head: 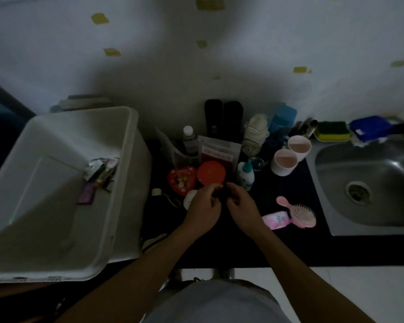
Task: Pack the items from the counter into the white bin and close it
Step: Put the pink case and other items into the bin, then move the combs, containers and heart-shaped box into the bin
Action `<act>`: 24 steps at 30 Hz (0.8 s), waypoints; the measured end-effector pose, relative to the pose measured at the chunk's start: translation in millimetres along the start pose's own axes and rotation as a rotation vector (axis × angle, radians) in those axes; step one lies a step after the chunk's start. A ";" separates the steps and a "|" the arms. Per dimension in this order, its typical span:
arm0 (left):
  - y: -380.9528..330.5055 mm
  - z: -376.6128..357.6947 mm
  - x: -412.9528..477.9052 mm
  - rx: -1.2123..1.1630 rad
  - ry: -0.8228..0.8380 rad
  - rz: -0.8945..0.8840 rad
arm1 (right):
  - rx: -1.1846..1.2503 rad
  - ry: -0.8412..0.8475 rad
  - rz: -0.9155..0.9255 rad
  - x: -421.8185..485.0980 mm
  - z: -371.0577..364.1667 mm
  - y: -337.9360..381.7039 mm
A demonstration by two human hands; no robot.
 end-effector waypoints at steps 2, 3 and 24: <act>-8.6 -20.0 3.8 -0.025 0.056 -0.001 | -0.027 -0.047 -0.046 -5.1 16.9 -14.5; -11.9 -28.8 6.1 -0.034 0.069 -0.012 | -0.025 -0.070 -0.059 -7.2 24.9 -19.6; -58.9 -158.7 23.0 0.441 0.306 -0.292 | -0.719 -0.265 -0.278 -30.0 138.5 -84.2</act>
Point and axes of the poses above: each hand's wrist, its own x-axis towards the middle knuckle, its own z-axis out of the back of the hand, y = z × x, the point moved 1 cm from there along x, towards the middle knuckle, and after that the axes turned 15 degrees about x, right-handed, at the moved point
